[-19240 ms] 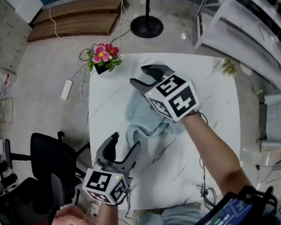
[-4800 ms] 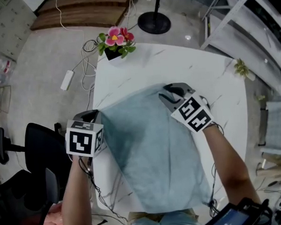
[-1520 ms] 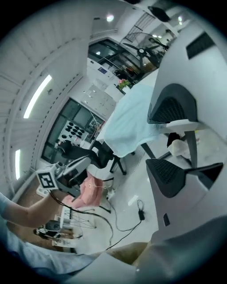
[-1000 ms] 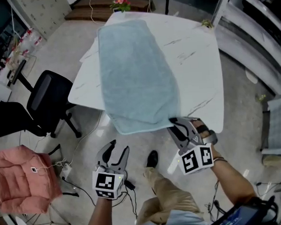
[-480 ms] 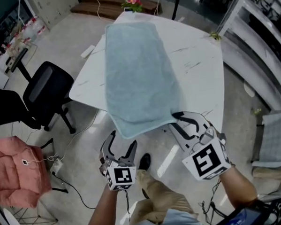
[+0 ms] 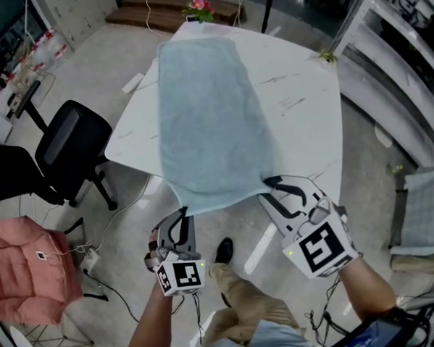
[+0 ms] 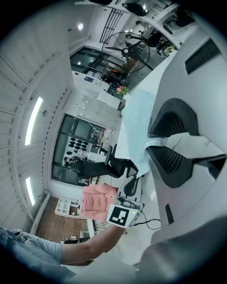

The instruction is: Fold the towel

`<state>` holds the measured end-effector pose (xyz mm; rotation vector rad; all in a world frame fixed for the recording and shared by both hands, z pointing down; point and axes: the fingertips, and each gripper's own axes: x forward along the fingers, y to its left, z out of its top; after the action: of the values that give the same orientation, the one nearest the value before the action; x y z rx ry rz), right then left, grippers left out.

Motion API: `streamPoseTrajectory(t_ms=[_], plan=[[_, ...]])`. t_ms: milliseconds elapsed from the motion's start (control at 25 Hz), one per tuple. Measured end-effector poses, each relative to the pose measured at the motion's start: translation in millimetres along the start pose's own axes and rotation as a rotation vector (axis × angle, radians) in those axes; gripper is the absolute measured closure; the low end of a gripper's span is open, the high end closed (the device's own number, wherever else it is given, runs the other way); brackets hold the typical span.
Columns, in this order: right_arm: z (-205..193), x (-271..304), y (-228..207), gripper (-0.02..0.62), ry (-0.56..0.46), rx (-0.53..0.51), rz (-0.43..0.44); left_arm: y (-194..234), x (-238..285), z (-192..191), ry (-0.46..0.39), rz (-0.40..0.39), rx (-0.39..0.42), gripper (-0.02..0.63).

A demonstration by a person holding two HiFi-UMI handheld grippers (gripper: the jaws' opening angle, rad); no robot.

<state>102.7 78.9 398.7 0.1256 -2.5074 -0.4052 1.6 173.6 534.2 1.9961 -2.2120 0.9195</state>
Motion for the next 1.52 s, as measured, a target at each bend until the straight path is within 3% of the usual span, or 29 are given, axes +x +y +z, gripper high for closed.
streamPoseTrajectory(t_ms=[200,400,520,640,840,1080,1320,1520], plan=[[-1.0,2.0,-0.1,0.518,0.0,0.02,-0.011,26.0,-27.3,20.4,-0.012,0.004,-0.056,0.584],[-21.6,7.7,11.9,0.514,0.014,-0.054,-0.003,69.5,-58.4,73.7,-0.042,-0.026,-0.077,0.584],[-34.3,9.9,22.7,0.503,0.021,-0.034,-0.032,94.5,-70.9,108.8,-0.025,-0.053,-0.099,0.584],[-43.3,16.1,24.6,0.44,0.0,0.071,-0.099,108.3,-73.7,141.5,-0.008,-0.068,-0.092,0.584],[-26.1,20.8,43.1,0.329,-0.111,0.359,-0.154,119.3,-64.7,180.0,-0.01,-0.064,-0.042,0.584],[-10.8,32.7,81.3,0.249,-0.145,0.479,-0.181,113.0,-58.6,205.7,0.018,-0.089,-0.014,0.584],[-3.0,53.6,60.6,0.236,-0.223,0.724,-0.354,115.6,-57.6,221.3,0.012,-0.077,-0.017,0.585],[9.1,70.1,46.0,0.236,-0.269,0.826,-0.467,117.4,-56.9,226.8,0.022,-0.071,-0.009,0.585]])
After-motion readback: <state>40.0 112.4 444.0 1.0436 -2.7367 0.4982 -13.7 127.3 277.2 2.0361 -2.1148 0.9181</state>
